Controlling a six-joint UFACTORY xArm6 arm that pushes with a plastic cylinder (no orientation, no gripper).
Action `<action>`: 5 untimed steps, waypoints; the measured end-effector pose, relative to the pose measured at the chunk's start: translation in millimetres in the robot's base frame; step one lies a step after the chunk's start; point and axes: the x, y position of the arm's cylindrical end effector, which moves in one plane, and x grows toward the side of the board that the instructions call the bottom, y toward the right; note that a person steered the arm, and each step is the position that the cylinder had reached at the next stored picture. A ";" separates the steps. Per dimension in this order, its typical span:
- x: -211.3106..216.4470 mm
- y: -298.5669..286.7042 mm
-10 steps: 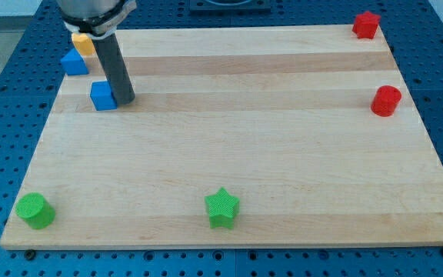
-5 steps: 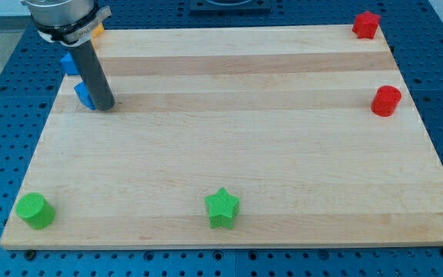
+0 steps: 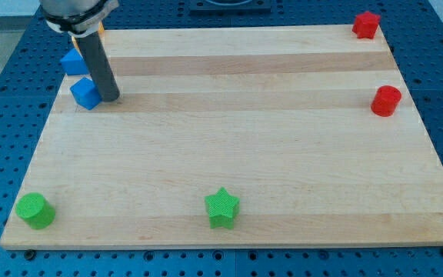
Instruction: Place blue cube to the bottom of the blue triangle
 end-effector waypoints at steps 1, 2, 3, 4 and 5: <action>0.0 -17.3; 0.0 -21.1; 0.0 -21.1; 14.0 -21.2; 20.3 -30.4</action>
